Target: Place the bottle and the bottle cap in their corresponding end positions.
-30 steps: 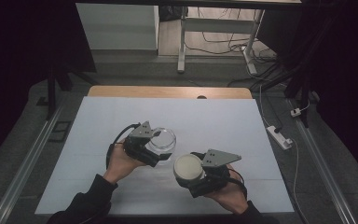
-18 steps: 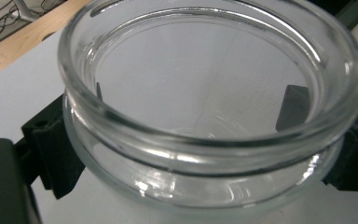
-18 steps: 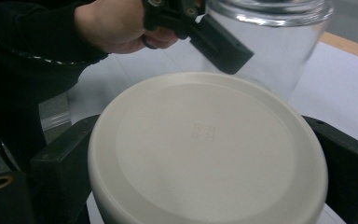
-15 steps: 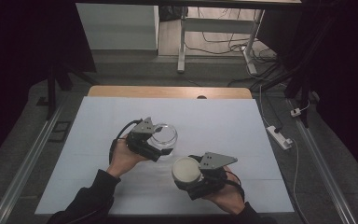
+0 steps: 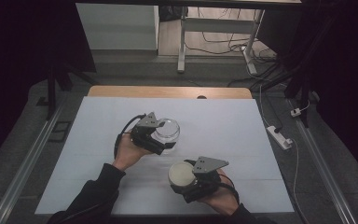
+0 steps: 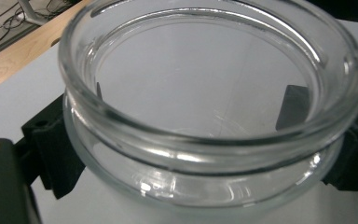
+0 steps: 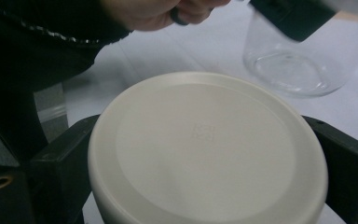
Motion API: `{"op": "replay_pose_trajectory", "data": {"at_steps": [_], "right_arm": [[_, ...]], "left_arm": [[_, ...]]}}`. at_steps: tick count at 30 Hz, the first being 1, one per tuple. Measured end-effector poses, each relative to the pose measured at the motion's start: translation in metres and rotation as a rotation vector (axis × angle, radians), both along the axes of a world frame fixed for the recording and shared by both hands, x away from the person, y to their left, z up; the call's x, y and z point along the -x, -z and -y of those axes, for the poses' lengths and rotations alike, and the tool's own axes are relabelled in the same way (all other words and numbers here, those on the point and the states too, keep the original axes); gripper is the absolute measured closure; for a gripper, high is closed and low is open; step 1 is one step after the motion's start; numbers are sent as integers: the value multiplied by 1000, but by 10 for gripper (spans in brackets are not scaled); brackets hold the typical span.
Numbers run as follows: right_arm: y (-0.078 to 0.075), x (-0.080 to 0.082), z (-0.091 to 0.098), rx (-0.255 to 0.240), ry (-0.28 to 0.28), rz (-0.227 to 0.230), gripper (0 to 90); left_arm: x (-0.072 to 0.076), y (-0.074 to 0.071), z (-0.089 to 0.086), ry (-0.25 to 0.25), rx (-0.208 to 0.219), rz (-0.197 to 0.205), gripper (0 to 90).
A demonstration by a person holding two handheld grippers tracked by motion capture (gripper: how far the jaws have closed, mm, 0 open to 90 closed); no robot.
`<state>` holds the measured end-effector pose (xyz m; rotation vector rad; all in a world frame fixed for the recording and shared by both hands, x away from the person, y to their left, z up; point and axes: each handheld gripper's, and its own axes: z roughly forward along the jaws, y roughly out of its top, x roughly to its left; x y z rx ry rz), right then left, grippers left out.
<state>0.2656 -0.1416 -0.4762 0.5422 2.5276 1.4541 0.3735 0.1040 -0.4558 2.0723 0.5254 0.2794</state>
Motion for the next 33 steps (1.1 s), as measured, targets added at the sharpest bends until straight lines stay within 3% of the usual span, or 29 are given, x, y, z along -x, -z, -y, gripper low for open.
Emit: {"op": "replay_pose_trajectory", "data": {"at_steps": [21, 33], "right_arm": [[30, -12, -17, 49, -9, -8, 67], [40, -16, -29, 71, -28, -25, 67]], "left_arm": [[-27, 10, 12, -11, 6, -6, 73], [-36, 20, 15, -19, -1, -13, 73]]}}
